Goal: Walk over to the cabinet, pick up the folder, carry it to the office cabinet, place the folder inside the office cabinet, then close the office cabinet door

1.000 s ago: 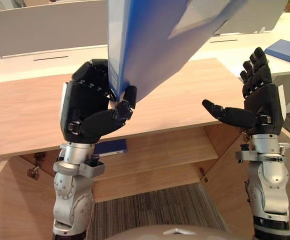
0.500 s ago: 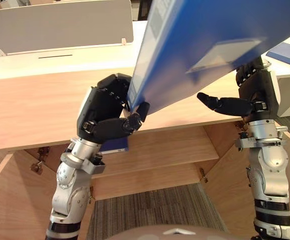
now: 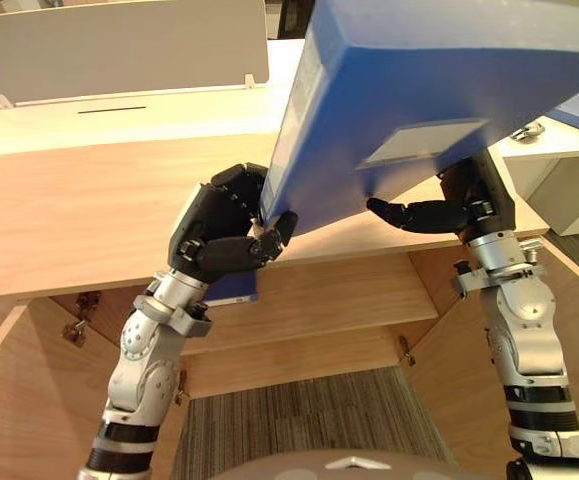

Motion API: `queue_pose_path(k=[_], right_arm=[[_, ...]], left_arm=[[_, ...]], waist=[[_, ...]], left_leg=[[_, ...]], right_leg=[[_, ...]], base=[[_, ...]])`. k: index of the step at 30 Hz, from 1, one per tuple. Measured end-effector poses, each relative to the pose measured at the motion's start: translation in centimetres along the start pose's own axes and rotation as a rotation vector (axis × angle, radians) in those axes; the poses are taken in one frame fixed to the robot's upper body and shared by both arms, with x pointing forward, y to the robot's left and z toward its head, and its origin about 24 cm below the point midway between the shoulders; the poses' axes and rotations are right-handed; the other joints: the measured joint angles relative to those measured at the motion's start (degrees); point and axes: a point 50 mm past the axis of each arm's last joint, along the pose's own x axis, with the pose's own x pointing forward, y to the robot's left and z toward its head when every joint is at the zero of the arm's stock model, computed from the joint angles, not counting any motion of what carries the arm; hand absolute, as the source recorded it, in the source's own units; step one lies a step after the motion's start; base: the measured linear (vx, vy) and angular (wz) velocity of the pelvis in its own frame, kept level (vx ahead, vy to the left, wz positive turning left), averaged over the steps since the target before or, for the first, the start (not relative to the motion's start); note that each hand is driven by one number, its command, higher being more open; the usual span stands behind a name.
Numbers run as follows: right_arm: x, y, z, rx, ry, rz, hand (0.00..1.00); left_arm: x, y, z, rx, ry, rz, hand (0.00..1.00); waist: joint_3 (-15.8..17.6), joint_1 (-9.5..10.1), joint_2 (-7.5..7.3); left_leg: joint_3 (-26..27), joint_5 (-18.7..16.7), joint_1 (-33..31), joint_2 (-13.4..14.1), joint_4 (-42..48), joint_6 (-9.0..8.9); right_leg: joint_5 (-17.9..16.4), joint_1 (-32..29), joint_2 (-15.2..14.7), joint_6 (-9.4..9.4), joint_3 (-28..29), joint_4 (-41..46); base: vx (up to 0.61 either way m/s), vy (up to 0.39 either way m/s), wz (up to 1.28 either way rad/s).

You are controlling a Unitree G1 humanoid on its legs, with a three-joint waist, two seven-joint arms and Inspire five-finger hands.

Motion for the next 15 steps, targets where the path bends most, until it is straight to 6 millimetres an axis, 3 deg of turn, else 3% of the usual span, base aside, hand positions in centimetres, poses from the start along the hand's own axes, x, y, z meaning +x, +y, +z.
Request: queue_pose_path(k=[10,11,15], right_arm=[[0.2,1.1,-0.7,-0.026,0.046,0.072,0.0],[0.2,1.2,-0.7,-0.02,0.047,0.076,0.0],[0.4,1.7,-0.8,0.015,0.041,0.062,0.0]], left_arm=[[0.0,1.8,-0.6,0.012,0.003,0.119,0.0],[0.0,1.7,-0.6,0.018,0.007,0.118,1.0],[0.0,1.6,-0.6,0.057,0.011,0.112,1.0]], waist=[[-0.25,0.41,-0.46],[-0.32,0.42,-0.61],[-0.34,0.38,-0.85]], left_leg=[[-0.03,0.5,-0.27,-0.09,-0.34,0.09],[-0.04,0.59,-0.28,-0.09,-0.41,0.05],[-0.21,1.11,-0.23,-0.17,-0.91,0.07]], right_leg=[[1.06,-0.07,0.02,-0.24,-0.01,-0.83],[1.06,-0.07,0.03,-0.24,-0.02,-0.9],[1.06,-0.09,0.04,-0.24,-0.24,-1.01]], base=[[-0.04,-0.011,0.0],[-0.04,-0.02,0.01],[-0.04,-0.019,0.02]])
